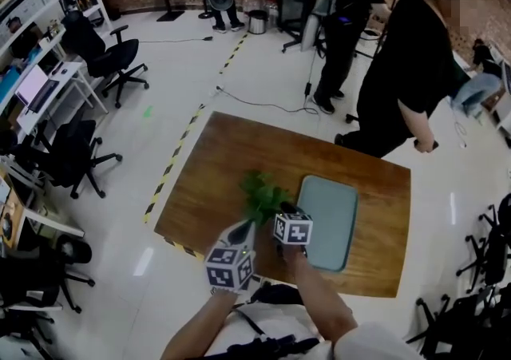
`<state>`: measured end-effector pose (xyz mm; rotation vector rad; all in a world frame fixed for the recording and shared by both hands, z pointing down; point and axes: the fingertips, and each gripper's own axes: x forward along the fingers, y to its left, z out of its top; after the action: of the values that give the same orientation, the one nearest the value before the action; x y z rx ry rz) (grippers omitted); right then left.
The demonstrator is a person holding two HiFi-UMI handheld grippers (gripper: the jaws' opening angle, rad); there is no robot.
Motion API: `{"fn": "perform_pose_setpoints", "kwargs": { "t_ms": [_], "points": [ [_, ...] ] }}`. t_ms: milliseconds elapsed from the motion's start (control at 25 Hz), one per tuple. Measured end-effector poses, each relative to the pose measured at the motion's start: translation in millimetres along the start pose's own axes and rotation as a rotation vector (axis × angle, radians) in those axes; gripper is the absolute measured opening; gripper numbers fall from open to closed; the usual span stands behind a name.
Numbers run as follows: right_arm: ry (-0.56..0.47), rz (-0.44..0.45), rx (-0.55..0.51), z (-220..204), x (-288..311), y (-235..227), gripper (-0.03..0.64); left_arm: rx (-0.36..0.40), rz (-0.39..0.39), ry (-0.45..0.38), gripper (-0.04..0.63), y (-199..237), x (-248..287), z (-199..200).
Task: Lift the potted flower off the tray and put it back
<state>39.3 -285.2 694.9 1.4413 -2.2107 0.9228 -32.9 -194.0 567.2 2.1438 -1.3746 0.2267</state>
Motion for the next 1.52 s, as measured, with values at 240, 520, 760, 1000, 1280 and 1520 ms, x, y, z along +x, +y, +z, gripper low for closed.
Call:
{"fn": "perform_pose_setpoints", "kwargs": {
  "t_ms": [240, 520, 760, 1000, 1280, 1520],
  "points": [
    [-0.002, -0.052, 0.026, -2, 1, -5, 0.054, -0.019, 0.023, -0.002, -0.005, 11, -6, -2],
    [-0.025, -0.085, 0.056, -7, 5, -11, 0.028, -0.024, 0.028, -0.007, -0.003, 19, -8, -8],
    [-0.036, -0.107, 0.099, -8, 3, -15, 0.028, -0.028, 0.021, -0.006, -0.005, 22, -12, -11],
    [-0.060, -0.125, 0.134, -4, -5, -21, 0.028, -0.031, 0.008, -0.004, -0.003, 21, -14, -10],
    [-0.110, -0.136, 0.198, 6, -19, -28, 0.026, -0.017, -0.028, 0.006, -0.005, 10, -14, -8],
    [-0.148, -0.146, 0.239, 11, -27, -33, 0.026, -0.008, -0.042, 0.012, -0.005, 12, -15, -10]
  ]
}}
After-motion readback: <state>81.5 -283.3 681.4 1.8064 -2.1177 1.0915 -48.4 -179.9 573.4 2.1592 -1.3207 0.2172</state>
